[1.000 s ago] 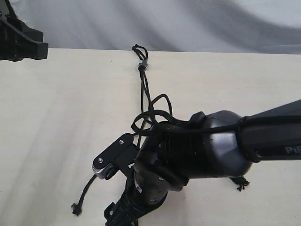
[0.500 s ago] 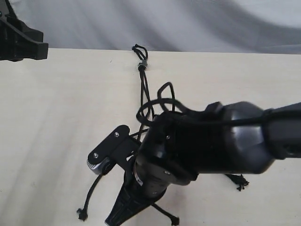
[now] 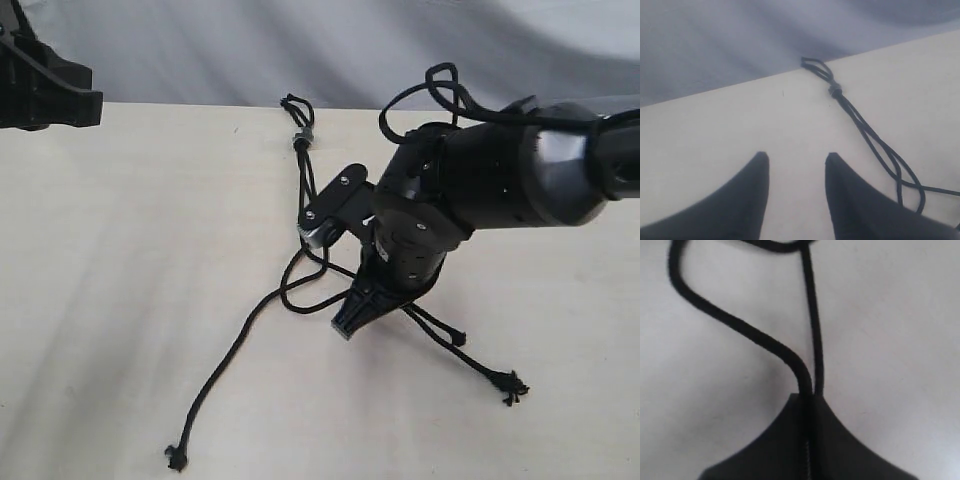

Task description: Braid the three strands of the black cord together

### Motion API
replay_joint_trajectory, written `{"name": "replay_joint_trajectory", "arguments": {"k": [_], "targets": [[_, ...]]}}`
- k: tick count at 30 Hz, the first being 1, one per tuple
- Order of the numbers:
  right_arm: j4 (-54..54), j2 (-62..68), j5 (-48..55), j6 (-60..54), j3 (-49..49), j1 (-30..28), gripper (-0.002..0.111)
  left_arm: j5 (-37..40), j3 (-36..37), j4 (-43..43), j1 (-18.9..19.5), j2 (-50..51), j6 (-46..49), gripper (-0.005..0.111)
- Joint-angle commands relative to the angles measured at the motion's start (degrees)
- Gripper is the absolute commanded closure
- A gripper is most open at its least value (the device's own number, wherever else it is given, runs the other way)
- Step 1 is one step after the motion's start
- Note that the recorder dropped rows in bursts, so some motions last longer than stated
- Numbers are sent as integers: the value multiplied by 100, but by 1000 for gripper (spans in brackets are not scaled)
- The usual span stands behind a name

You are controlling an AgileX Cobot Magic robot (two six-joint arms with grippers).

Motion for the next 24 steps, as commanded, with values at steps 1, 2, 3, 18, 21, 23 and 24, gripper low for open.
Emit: {"name": "replay_joint_trajectory", "arguments": {"k": [1, 2, 3, 18, 21, 23, 24], "targets": [[-59, 444, -350, -35, -2, -551, 107, -21, 43, 24, 24, -43, -39, 71], [-59, 531, -384, -35, -2, -639, 107, -21, 43, 24, 24, -43, -39, 71], [-59, 590, -398, -35, -2, -698, 107, -21, 43, 24, 24, -43, -39, 71], [1451, 810, 523, -1065, -2, 22, 107, -21, 43, 24, 24, -43, -1, 71], [1954, 516, 388, -1761, -2, 684, 107, -21, 43, 24, 24, -43, -1, 71], [1793, 213, 62, -1770, -2, 987, 107, -21, 43, 24, 24, -43, -1, 71], [1641, 46, -36, -1742, -2, 1039, 107, -21, 43, 24, 24, -43, -1, 71]]}}
